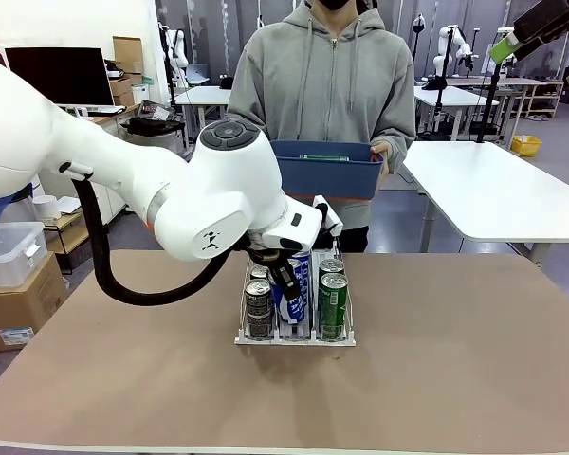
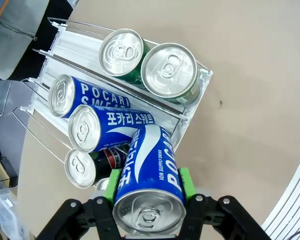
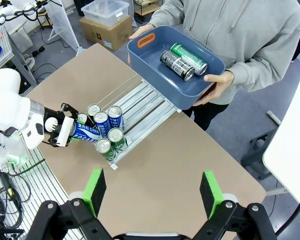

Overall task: Fill the beverage cans into the dispenser.
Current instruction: Place the picked Ionic drink in the line of the Automatic Can Dispenser with the same cans.

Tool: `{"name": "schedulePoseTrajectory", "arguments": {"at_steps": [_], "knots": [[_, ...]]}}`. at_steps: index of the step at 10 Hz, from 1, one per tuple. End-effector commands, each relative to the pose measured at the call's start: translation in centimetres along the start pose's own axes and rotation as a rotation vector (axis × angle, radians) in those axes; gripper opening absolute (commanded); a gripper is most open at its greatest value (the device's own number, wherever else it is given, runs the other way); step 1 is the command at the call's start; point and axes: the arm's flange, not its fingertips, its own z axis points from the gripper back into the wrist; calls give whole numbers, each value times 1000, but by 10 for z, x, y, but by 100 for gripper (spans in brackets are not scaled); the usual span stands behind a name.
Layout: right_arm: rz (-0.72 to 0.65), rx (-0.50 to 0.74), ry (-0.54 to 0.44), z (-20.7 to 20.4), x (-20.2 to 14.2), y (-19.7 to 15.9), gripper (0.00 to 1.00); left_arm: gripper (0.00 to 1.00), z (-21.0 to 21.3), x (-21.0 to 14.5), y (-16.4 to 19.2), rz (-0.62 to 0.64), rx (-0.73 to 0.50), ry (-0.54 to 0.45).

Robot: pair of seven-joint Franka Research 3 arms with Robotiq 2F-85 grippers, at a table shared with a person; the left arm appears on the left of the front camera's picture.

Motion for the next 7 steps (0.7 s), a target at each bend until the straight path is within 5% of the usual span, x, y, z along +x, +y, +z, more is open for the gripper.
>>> {"name": "schedulePoseTrajectory", "arguments": {"at_steps": [1,7], "knots": [[-3,-3,-8,0,-1,0,100,57,-16,12,21,20,71,21],[-3,-3,-8,0,-1,0,100,57,-42,19,20,-2,33,111]]}}
